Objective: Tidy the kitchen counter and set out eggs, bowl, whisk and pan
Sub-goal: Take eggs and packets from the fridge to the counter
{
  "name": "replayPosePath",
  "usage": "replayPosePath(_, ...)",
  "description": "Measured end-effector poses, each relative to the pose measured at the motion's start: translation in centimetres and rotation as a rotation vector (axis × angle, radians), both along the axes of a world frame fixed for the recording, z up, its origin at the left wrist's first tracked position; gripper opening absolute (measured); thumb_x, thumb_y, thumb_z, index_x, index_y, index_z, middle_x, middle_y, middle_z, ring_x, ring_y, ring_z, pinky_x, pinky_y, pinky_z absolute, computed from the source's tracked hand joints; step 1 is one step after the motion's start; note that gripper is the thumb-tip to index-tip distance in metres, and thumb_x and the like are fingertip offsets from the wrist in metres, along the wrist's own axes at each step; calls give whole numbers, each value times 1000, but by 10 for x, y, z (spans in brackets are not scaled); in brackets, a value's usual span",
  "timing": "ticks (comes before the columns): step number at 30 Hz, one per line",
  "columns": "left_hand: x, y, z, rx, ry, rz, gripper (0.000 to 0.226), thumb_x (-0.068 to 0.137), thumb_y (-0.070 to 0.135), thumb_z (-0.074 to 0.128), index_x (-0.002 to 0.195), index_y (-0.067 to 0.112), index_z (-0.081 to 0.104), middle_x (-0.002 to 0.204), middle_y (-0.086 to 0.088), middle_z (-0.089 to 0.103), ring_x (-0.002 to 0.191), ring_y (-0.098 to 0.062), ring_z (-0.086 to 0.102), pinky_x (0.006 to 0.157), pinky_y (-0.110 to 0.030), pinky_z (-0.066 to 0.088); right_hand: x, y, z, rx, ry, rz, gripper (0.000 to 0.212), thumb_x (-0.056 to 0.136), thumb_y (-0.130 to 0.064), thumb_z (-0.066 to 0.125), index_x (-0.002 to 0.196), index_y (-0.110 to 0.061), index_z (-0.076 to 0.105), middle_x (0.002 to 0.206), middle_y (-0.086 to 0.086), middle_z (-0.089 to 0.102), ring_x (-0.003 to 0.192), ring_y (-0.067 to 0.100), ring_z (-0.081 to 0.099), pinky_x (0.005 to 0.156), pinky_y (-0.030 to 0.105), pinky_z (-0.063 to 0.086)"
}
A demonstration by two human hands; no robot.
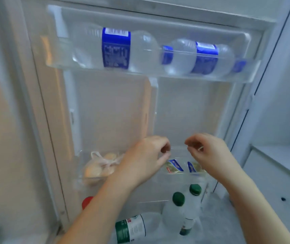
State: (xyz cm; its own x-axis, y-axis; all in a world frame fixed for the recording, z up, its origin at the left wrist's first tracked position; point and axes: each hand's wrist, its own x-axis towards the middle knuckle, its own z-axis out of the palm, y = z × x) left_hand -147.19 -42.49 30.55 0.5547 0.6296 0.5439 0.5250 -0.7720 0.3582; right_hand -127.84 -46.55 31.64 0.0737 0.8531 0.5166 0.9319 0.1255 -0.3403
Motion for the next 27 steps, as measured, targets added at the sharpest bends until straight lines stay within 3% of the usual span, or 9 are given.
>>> replayPosePath(3,16,10,-2,-46,124,-16,17,88,30,62,99,18,61,100,3,63,91,-16,57,83,-35,47,12,-3,4,-196,-66,-50,19,83,-13,66,100,-23,67,92,-5,66,88,14,63,81,25,48)
replayPosePath(7,29,15,-2,-144,252,18,31,85,41,64,109,22,59,110,3,61,100,-18,56,86,-35,48,20,-2,9,-447,-133,-68,39,82,-24,72,118,-26,59,108,-6,63,98,12,58,89,30,50)
replayPosePath(14,39,17,3,-260,396,56,47,79,42,70,119,22,57,116,-1,61,104,-22,58,85,-33,50,15,4,19,-692,-253,-3,54,85,-31,70,135,-28,49,123,-3,62,105,12,61,93,27,48)
replayPosePath(18,45,15,5,-251,461,94,43,75,28,71,114,15,61,109,-6,65,97,-26,62,79,-34,54,10,4,25,-734,-301,-15,54,85,-32,69,135,-26,50,119,-3,64,95,11,57,84,22,46)
replayPosePath(23,48,15,4,-265,473,102,36,76,22,71,109,10,65,105,-10,66,90,-29,64,78,-35,56,7,2,25,-705,-356,-10,36,83,-33,70,116,-23,64,88,-10,59,83,14,55,71,24,45)
replayPosePath(25,49,15,4,-274,482,92,28,77,20,70,102,9,68,101,-11,66,87,-29,64,76,-34,56,7,1,24,-701,-355,-8,30,83,-35,69,110,-20,67,90,-5,63,84,19,57,73,30,48)
replayPosePath(27,49,15,5,-278,496,87,20,79,18,70,97,8,69,98,-11,66,84,-29,64,70,-32,52,8,-1,23,-690,-360,-9,26,85,-35,67,103,-16,67,89,0,63,76,19,53,66,29,45)
